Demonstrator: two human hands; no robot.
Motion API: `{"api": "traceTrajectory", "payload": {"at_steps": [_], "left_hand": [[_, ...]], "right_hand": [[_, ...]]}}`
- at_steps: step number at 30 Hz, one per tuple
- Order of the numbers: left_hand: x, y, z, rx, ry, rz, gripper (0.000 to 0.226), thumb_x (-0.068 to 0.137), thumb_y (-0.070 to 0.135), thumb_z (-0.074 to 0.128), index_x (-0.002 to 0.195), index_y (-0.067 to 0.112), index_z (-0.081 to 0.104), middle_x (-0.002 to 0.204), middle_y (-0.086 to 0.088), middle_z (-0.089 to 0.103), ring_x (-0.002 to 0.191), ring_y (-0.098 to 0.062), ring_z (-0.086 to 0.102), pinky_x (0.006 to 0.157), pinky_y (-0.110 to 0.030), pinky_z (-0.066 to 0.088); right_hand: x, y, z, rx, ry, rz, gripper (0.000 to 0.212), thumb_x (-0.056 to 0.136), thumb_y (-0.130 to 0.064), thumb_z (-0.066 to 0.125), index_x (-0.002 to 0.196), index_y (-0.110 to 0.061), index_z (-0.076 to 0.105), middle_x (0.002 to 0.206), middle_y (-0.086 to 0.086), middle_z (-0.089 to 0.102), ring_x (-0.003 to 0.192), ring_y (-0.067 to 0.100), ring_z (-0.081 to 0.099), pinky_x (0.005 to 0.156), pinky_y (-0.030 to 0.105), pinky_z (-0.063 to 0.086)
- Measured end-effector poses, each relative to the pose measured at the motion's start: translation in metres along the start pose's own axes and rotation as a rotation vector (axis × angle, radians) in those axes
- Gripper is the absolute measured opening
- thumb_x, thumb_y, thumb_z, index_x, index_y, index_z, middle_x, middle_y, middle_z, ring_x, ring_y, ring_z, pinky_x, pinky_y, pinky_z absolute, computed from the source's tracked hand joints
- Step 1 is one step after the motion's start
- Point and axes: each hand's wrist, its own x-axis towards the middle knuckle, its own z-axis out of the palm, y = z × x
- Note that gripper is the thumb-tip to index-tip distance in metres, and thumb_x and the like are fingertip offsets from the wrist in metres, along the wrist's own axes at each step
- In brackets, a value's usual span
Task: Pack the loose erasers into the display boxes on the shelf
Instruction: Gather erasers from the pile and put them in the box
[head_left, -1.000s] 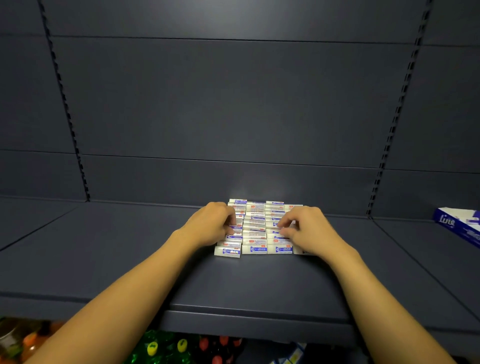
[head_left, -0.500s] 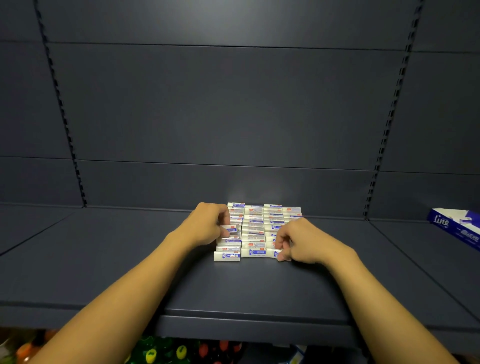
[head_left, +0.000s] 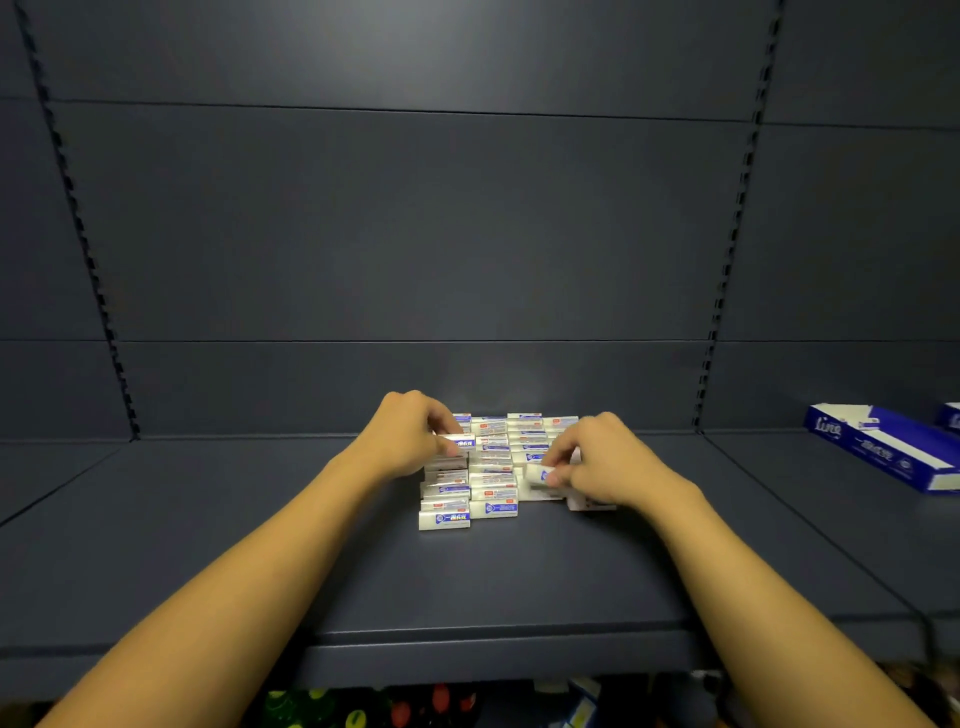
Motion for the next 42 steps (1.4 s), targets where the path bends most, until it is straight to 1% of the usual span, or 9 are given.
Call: {"api": "traceTrajectory", "payload": {"at_steps": [5,10,15,18,23,29,33,38,42], "left_hand": [[0.016,0.026,0.003,-0.021,-0.008,0.096,0.015,0.081,0.021,0.085,0.093,0.024,0.076,0.085,0.012,0.068,0.077,-0.003,0.058,0.063,-0.011,0.038],[0.027,0.059,0.022,-0.046,-0.043,0.142,0.017,0.078,0.02,0.087,0.088,0.025,0.075,0.083,0.008,0.071,0.083,-0.012,0.066,0.079,-0.031,0.055],[0.03,0.092,0.048,-0.04,-0.08,0.219,0.029,0.08,0.018,0.086,0.107,0.02,0.077,0.094,0.001,0.072,0.089,-0.016,0.064,0.082,-0.027,0.049],[0.028,0.111,0.057,-0.05,-0.101,0.213,0.031,0.08,0.02,0.086,0.109,0.021,0.078,0.101,0.001,0.075,0.094,-0.016,0.066,0.092,-0.034,0.054],[0.024,0.148,0.066,-0.048,-0.128,0.197,0.016,0.076,0.022,0.088,0.089,0.027,0.081,0.084,0.007,0.073,0.087,-0.015,0.068,0.086,-0.039,0.058],[0.016,0.201,0.083,0.006,-0.132,0.176,0.015,0.076,0.024,0.087,0.09,0.027,0.08,0.087,0.005,0.073,0.088,-0.018,0.068,0.085,-0.041,0.059],[0.007,0.235,0.101,0.04,-0.121,0.143,0.013,0.079,0.026,0.085,0.091,0.028,0.08,0.094,0.004,0.075,0.09,-0.016,0.068,0.085,-0.04,0.059],[-0.007,0.275,0.125,0.04,-0.119,0.115,0.013,0.076,0.025,0.086,0.087,0.029,0.08,0.087,0.006,0.074,0.087,-0.015,0.069,0.083,-0.039,0.059],[-0.014,0.311,0.144,0.038,-0.139,0.148,0.019,0.077,0.026,0.087,0.095,0.027,0.081,0.091,0.006,0.074,0.089,-0.015,0.069,0.083,-0.038,0.058]], "right_hand": [[-0.005,0.005,-0.015,-0.019,0.176,0.119,0.013,0.082,-0.034,0.078,0.095,-0.033,0.078,0.097,-0.01,0.072,0.091,0.016,0.064,0.081,0.033,0.054],[-0.025,0.014,-0.031,-0.104,0.208,0.24,0.014,0.085,-0.036,0.075,0.098,-0.032,0.078,0.098,-0.007,0.072,0.089,0.017,0.065,0.074,0.033,0.052],[-0.052,0.027,-0.05,-0.168,0.178,0.289,0.014,0.086,-0.035,0.075,0.099,-0.03,0.078,0.099,-0.004,0.071,0.088,0.017,0.064,0.076,0.036,0.056],[-0.068,0.042,-0.064,-0.199,0.189,0.319,0.013,0.085,-0.035,0.075,0.097,-0.03,0.077,0.1,-0.002,0.07,0.089,0.02,0.065,0.079,0.038,0.056],[-0.094,0.075,-0.086,-0.261,0.187,0.366,0.012,0.084,-0.038,0.076,0.093,-0.03,0.077,0.1,-0.001,0.069,0.087,0.019,0.066,0.077,0.039,0.058],[-0.126,0.119,-0.111,-0.338,0.188,0.407,0.012,0.087,-0.037,0.071,0.093,-0.028,0.076,0.095,-0.001,0.069,0.085,0.02,0.064,0.065,0.033,0.052],[-0.154,0.154,-0.127,-0.343,0.19,0.418,0.015,0.091,-0.038,0.068,0.1,-0.028,0.074,0.099,0.0,0.069,0.092,0.021,0.063,0.069,0.032,0.05],[-0.194,0.195,-0.144,-0.348,0.198,0.415,0.013,0.09,-0.036,0.069,0.099,-0.029,0.076,0.099,-0.002,0.069,0.093,0.021,0.063,0.069,0.032,0.049],[-0.216,0.221,-0.157,-0.351,0.183,0.407,0.011,0.09,-0.036,0.069,0.097,-0.03,0.076,0.099,-0.002,0.069,0.091,0.021,0.063,0.069,0.033,0.05]]}}
